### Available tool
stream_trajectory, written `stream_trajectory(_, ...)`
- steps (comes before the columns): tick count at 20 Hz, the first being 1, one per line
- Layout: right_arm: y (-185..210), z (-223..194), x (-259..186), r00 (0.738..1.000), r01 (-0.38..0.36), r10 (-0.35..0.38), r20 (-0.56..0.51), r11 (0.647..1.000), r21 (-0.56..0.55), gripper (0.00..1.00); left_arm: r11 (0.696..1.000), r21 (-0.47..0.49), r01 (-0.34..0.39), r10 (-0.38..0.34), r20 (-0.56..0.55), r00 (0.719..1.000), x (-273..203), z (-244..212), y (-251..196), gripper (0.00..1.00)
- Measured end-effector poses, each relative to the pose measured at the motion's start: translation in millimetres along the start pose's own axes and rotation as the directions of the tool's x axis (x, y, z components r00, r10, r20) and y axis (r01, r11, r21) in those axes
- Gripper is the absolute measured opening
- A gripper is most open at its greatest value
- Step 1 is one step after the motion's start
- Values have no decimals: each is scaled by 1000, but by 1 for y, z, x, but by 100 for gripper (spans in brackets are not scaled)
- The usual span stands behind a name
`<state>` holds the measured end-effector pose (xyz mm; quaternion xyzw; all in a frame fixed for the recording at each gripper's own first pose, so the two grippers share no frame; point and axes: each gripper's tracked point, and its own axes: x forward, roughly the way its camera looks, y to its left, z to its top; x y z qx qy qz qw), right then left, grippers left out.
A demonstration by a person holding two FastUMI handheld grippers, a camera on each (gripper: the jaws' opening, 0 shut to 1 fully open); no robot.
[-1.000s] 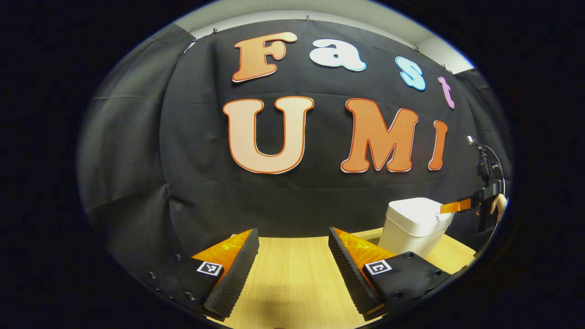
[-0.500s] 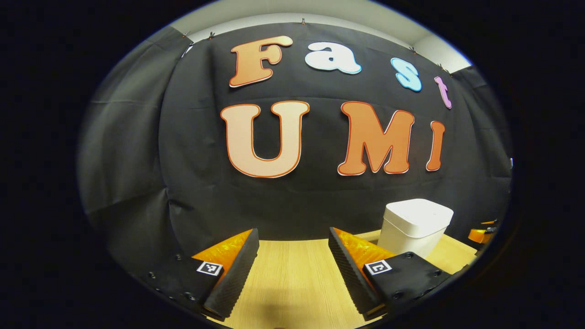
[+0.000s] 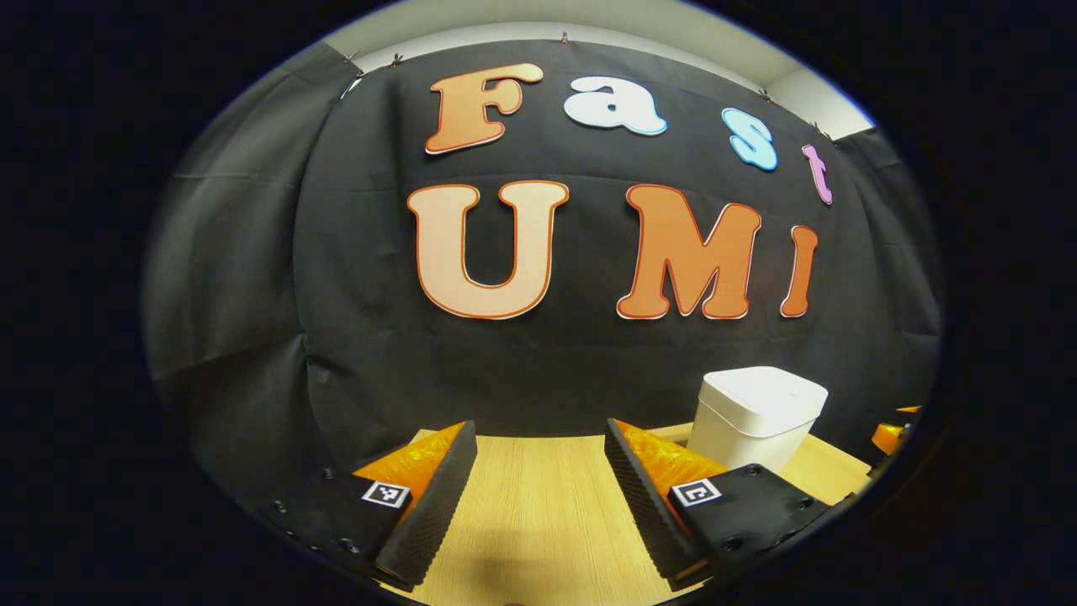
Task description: Press the lid of the desktop garbage bin to open it, pick up the crumpled paper on the desktop and throw it into the bin, then pick up the pop can on the desktop and drop it into the bin, and finally close the garbage bin lid.
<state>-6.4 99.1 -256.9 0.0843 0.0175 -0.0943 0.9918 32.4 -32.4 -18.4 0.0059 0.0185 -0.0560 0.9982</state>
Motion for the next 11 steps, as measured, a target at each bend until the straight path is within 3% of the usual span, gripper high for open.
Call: stream_trajectory(11, -2, 0, 2, 1000, -5, 5, -13, 1000, 0, 96, 1000, -6, -21, 21, -6, 1000, -5, -2, 11, 97)
